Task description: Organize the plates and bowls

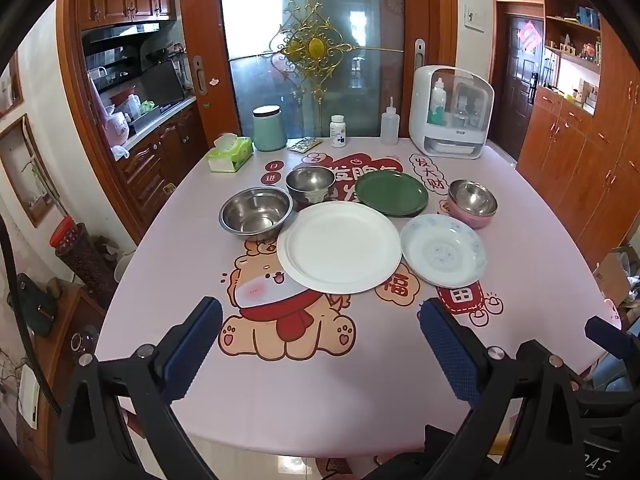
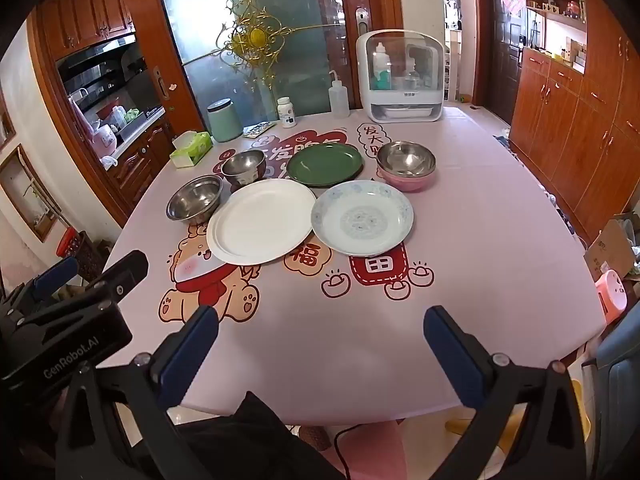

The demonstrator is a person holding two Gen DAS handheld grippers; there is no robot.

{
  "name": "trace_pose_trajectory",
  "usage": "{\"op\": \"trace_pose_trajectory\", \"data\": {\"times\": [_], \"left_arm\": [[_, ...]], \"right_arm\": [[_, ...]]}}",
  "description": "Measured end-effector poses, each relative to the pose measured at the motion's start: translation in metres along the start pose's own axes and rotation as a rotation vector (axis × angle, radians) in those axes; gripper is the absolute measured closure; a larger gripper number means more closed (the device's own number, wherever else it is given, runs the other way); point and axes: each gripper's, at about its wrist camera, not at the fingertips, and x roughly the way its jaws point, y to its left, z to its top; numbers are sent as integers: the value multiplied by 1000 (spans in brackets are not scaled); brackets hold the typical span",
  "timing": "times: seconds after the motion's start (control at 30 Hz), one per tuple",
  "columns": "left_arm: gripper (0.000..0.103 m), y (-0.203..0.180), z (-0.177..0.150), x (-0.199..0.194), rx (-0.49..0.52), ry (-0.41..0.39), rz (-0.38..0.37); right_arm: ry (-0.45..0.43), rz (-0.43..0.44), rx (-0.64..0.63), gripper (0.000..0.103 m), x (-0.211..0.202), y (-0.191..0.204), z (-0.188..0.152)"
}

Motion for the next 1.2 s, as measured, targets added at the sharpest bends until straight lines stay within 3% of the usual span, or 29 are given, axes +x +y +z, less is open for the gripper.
{"op": "trace_pose_trajectory", "data": {"times": [1.2], "left_arm": [[7, -2, -3, 0, 6, 3, -18]], "right_arm": [[7, 12, -3, 1, 0, 4, 0]]}}
